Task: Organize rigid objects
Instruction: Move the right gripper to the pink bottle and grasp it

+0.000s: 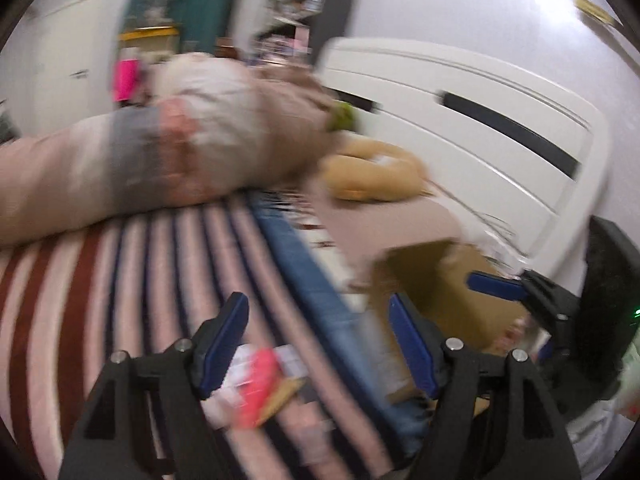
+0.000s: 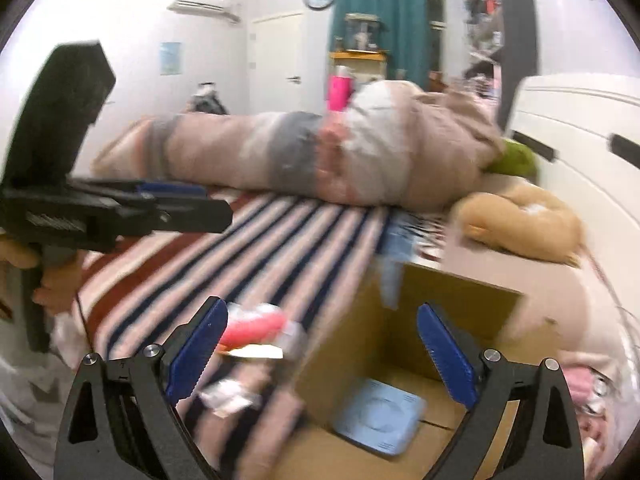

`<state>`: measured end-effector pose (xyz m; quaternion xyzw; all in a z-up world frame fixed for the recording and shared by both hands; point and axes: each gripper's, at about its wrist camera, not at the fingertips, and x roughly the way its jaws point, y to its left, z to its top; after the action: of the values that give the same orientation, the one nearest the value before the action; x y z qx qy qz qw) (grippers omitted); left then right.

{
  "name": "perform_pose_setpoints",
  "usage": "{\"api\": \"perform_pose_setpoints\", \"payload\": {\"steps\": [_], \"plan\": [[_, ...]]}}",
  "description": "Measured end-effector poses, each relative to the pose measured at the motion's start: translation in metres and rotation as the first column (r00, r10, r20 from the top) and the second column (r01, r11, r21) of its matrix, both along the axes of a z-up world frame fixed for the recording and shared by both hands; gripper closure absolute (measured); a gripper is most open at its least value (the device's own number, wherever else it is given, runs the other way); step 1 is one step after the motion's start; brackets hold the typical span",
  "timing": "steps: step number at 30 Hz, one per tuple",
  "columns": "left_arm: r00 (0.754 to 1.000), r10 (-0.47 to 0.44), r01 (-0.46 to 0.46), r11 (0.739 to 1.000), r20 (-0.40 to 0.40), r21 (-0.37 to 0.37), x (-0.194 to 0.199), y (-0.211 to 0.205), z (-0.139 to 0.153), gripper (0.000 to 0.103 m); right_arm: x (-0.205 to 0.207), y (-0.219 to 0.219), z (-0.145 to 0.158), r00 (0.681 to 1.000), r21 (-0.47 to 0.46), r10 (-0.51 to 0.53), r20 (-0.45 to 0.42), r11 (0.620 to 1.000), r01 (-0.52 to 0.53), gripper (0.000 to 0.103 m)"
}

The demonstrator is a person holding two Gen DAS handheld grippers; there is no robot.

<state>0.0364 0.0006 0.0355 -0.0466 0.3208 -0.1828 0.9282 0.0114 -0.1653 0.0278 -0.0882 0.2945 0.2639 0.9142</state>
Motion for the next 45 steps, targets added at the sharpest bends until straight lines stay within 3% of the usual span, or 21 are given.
{"api": "perform_pose_setpoints", "payload": {"steps": [4, 7, 10, 14, 17, 25, 28, 32, 34, 37, 40, 43, 45], "plan": [[0.984, 0.18, -0.18, 0.984, -0.003, 0.019, -0.016, 0.062, -0.025, 0.034, 0.009, 0.055, -0.018, 0.985, 0.025, 0.144, -0.097, 0.99, -0.142, 0.008], [0.964, 0.261, -0.26, 0.965, -0.043, 0.02, -0.026, 0.096, -0.052, 0.033, 0.021, 0.084, -0.046, 0.968, 0.048, 0.173, -0.181, 0.985, -0.167, 0.018], [0.955, 0.284, -0.286, 0.958, -0.083, -0.006, -0.033, 0.113, -0.074, 0.033, 0.037, 0.092, -0.079, 0.971, 0.024, 0.072, -0.229, 0.997, -0.069, 0.028], [0.953, 0.278, -0.283, 0.959, -0.116, -0.022, -0.041, 0.119, -0.095, 0.033, 0.053, 0.075, -0.121, 0.948, 0.031, -0.03, -0.318, 0.999, 0.042, 0.028], [0.953, 0.268, -0.274, 0.962, -0.14, -0.02, -0.042, 0.114, -0.109, 0.033, 0.054, 0.051, -0.135, 0.935, 0.018, -0.126, -0.331, 0.99, 0.14, 0.029], [0.953, 0.258, -0.265, 0.964, -0.16, -0.024, -0.035, 0.103, -0.12, 0.033, 0.044, 0.006, -0.139, 0.916, -0.001, -0.208, -0.344, 0.975, 0.221, 0.031], [0.953, 0.254, -0.26, 0.965, -0.166, -0.02, -0.033, 0.1, -0.121, 0.033, 0.042, 0.011, -0.14, 0.914, 0.005, -0.177, -0.364, 0.981, 0.192, 0.03], [0.95, 0.26, -0.267, 0.963, -0.17, -0.022, -0.033, 0.104, -0.123, 0.033, 0.04, 0.038, -0.128, 0.931, 0.094, -0.068, -0.359, 0.99, 0.109, 0.031], [0.949, 0.267, -0.274, 0.961, -0.17, -0.021, -0.034, 0.107, -0.124, 0.033, 0.048, 0.055, -0.125, 0.926, 0.128, -0.021, -0.376, 0.989, 0.074, 0.037], [0.946, 0.276, -0.284, 0.959, -0.171, -0.024, -0.034, 0.111, -0.124, 0.033, 0.069, 0.071, -0.134, 0.904, 0.153, -0.01, -0.427, 0.985, 0.083, 0.049], [0.947, 0.272, -0.283, 0.958, -0.172, -0.04, -0.035, 0.114, -0.125, 0.033, 0.093, 0.078, -0.151, 0.852, 0.165, -0.03, -0.523, 0.977, 0.135, 0.06], [0.945, 0.278, -0.288, 0.957, -0.172, -0.039, -0.033, 0.117, -0.126, 0.033, 0.111, 0.083, -0.168, 0.81, 0.105, -0.103, -0.577, 0.975, 0.198, 0.063], [0.945, 0.277, -0.289, 0.956, -0.174, -0.043, -0.032, 0.119, -0.126, 0.033, 0.12, 0.08, -0.174, 0.782, 0.13, -0.107, -0.614, 0.963, 0.234, 0.063]]}}
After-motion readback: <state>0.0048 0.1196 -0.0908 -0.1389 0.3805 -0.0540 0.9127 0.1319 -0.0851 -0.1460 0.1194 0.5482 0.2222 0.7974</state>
